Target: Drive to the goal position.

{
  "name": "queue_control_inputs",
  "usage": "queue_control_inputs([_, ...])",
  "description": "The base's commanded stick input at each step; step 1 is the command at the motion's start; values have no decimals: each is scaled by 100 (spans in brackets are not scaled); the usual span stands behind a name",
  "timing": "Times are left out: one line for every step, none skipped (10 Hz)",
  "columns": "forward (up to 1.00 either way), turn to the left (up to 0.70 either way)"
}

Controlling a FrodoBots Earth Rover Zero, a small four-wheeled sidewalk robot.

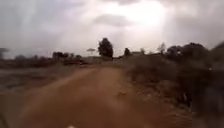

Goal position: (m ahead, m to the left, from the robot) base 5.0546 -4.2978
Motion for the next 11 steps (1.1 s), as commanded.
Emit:
queue_control_inputs([50, 49])
queue_control_inputs([50, 35])
queue_control_inputs([50, 22])
queue_control_inputs([50, 9])
queue_control_inputs([50, 0])
queue_control_inputs([50, 0])
queue_control_inputs([50, 0])
queue_control_inputs([50, 0])
queue_control_inputs([50, 0])
queue_control_inputs([50, 0])
queue_control_inputs([50, 0])
